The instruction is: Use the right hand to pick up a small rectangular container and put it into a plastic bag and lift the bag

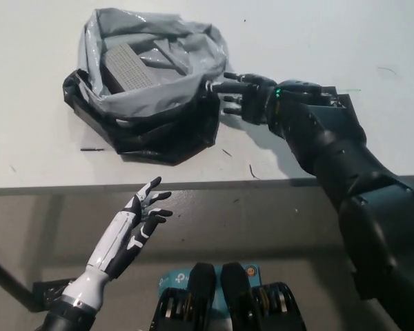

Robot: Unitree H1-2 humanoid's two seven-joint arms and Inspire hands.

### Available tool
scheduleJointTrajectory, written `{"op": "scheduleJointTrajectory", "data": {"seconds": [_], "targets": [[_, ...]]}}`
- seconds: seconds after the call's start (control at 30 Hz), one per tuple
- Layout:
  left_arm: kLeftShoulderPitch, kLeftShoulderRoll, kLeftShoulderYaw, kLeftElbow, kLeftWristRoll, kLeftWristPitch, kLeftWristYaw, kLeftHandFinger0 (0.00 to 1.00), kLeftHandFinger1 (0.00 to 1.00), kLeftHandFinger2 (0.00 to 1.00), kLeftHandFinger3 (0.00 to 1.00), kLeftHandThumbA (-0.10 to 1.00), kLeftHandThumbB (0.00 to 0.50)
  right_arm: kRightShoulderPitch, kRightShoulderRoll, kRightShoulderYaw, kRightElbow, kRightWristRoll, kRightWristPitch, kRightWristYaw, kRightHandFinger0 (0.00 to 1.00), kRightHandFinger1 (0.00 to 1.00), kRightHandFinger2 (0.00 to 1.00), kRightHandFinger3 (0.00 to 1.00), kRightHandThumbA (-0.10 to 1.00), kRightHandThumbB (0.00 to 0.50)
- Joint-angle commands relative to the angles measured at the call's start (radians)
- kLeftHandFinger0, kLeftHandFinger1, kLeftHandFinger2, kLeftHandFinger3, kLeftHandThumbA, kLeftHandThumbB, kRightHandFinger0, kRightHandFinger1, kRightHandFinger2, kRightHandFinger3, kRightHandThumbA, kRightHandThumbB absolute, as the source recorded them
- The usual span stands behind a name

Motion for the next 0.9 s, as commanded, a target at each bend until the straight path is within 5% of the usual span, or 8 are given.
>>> {"op": "scheduleJointTrajectory", "data": {"seconds": [0.0, 0.1, 0.17, 0.4, 0.43, 0.67, 0.87], "targets": [[-0.028, 0.013, -0.005, -0.016, 0.002, -0.027, -0.018, 0.74, 0.71, 0.85, 1.0, 0.98, 0.063, -0.099, -0.014, 0.212, -0.032, -0.276, -0.088, -0.056, 1.0, 1.0, 1.0, 1.0, 0.73, 0.391], [-0.03, 0.014, -0.006, -0.013, 0.001, -0.027, -0.02, 0.74, 0.72, 0.87, 1.0, 0.98, 0.061, -0.135, -0.027, 0.298, -0.087, -0.336, -0.025, -0.052, 1.0, 1.0, 1.0, 1.0, 0.73, 0.391], [-0.027, 0.012, -0.007, -0.021, 0.0, -0.021, -0.021, 0.74, 0.72, 0.87, 1.0, 0.97, 0.055, -0.174, -0.039, 0.359, -0.123, -0.379, 0.013, -0.032, 1.0, 1.0, 1.0, 1.0, 0.87, 0.435], [-0.03, 0.012, -0.012, -0.021, -0.001, -0.012, -0.025, 0.74, 0.73, 0.89, 1.0, 0.99, 0.063, -0.258, -0.118, 0.412, -0.368, -0.406, 0.09, 0.051, 1.0, 1.0, 1.0, 1.0, 0.88, 0.415], [-0.03, 0.013, -0.013, -0.023, 0.001, -0.009, -0.025, 0.74, 0.72, 0.89, 1.0, 0.99, 0.064, -0.265, -0.126, 0.414, -0.385, -0.409, 0.092, 0.059, 1.0, 1.0, 1.0, 1.0, 0.98, 0.477], [-0.044, 0.012, -0.012, -0.015, 0.004, -0.018, -0.022, 0.76, 0.72, 0.87, 1.0, 0.99, 0.055, -0.315, -0.284, 0.428, -0.736, -0.504, 0.094, 0.203, 1.0, 1.0, 1.0, 1.0, 1.0, 0.454], [-0.108, 0.013, 0.006, 0.009, -0.001, -0.01, -0.012, 0.73, 0.75, 0.92, 1.0, 1.0, 0.078, -0.198, -0.447, 0.265, -1.324, -0.648, 0.094, 0.305, 1.0, 1.0, 1.0, 1.0, 1.0, 0.411]]}}
